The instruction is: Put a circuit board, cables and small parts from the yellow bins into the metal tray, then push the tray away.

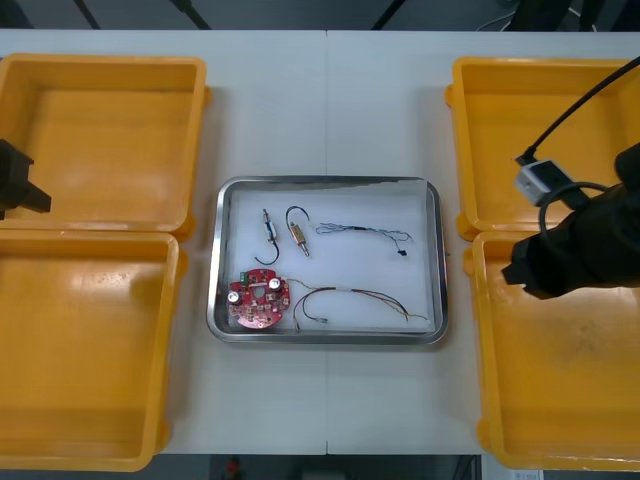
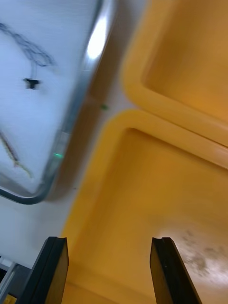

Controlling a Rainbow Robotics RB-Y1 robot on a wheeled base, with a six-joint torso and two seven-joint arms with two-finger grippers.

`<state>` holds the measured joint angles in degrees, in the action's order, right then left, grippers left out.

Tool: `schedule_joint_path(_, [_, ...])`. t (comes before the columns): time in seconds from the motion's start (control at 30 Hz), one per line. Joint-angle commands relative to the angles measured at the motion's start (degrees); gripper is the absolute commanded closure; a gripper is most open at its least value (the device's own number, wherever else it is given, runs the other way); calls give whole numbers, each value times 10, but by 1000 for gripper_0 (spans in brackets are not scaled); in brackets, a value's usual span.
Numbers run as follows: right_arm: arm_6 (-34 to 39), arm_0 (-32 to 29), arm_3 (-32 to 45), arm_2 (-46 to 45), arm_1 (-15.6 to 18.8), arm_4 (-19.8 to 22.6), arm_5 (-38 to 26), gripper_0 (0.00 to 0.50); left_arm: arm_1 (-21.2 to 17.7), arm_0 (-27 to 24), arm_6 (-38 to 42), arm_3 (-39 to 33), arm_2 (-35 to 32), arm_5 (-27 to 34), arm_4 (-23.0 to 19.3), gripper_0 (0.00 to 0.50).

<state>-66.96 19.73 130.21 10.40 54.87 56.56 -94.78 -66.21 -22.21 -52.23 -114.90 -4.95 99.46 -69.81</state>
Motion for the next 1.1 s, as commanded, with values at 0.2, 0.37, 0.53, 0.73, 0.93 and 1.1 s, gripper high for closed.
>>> schedule_joint_path(0.2, [-93,105,36,157,20,26,52,0,-28,149,-31,-74,-71,-63,71,0])
schedule_joint_path(0.37, [-140,167,22,240,7,26,67,0,-28,190,-31,-76,-88,-74,77,0])
schedule_joint_path(0.53, [-168,230,-10,324,-21,10,97,0,-27,229,-23,-92,-110,-75,78,0])
schedule_joint_path(0.73, [-171,288,-55,415,-78,-32,116,0,-27,232,-19,-105,-110,-78,78,0])
schedule_joint_path(0.93, [-164,334,-101,497,-136,-80,121,0,-26,233,-21,-105,-110,-81,80,0])
schedule_joint_path(1.1, [-157,352,-124,538,-171,-103,130,0,-26,236,-22,-104,-110,-81,85,0])
